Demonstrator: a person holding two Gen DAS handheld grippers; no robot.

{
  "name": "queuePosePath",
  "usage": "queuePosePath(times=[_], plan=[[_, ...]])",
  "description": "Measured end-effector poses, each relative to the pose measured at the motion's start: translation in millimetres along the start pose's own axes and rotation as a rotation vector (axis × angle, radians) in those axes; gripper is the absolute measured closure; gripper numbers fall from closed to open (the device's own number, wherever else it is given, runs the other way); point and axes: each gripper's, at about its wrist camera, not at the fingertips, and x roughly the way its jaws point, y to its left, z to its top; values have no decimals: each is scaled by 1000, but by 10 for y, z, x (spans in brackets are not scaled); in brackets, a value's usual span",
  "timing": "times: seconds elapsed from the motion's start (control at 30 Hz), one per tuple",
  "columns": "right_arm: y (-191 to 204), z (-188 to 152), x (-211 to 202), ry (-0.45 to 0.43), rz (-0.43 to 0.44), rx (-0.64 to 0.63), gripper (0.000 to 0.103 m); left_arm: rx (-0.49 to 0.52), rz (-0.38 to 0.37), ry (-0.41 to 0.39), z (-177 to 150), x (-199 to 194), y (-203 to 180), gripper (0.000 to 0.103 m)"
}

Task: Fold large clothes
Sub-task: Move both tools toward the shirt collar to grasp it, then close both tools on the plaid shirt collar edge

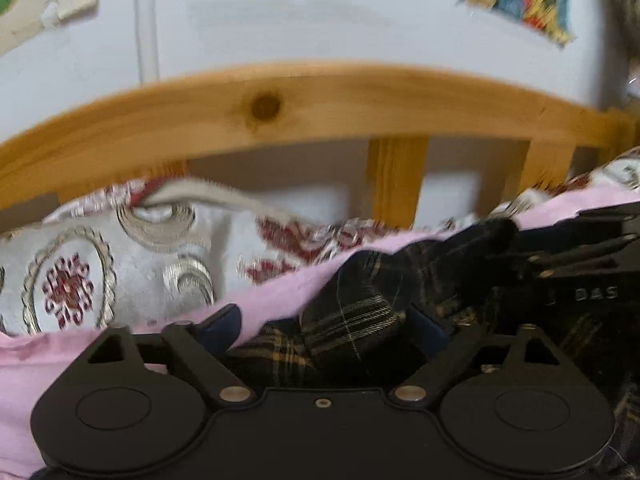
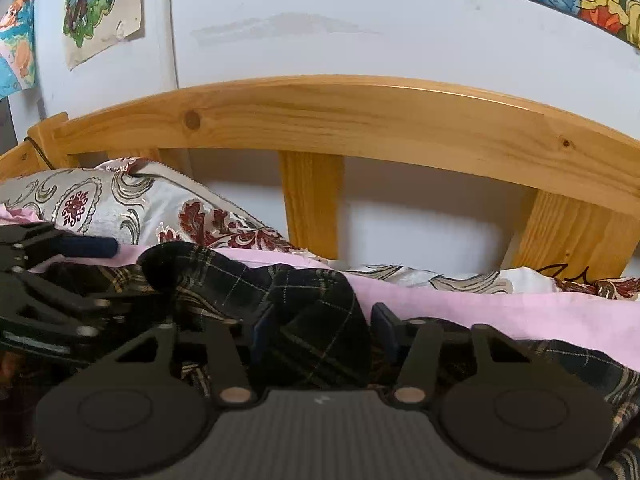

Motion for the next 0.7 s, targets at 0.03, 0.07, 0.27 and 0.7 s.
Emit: queuePosePath(times=[0.03, 0.07, 0.27, 0.7], plan=[[12, 6, 1, 2, -1, 5, 53, -17, 5, 16, 11, 26, -2, 28], [21, 9, 1, 2, -6, 7, 58, -39, -3, 21, 11, 26, 7, 36], [50, 0, -97, -31, -52, 12, 87, -97, 59, 41, 83, -8, -40, 87], [280, -82, -931, -238, -56, -5, 88, -187, 46, -170, -4, -835, 15, 90]])
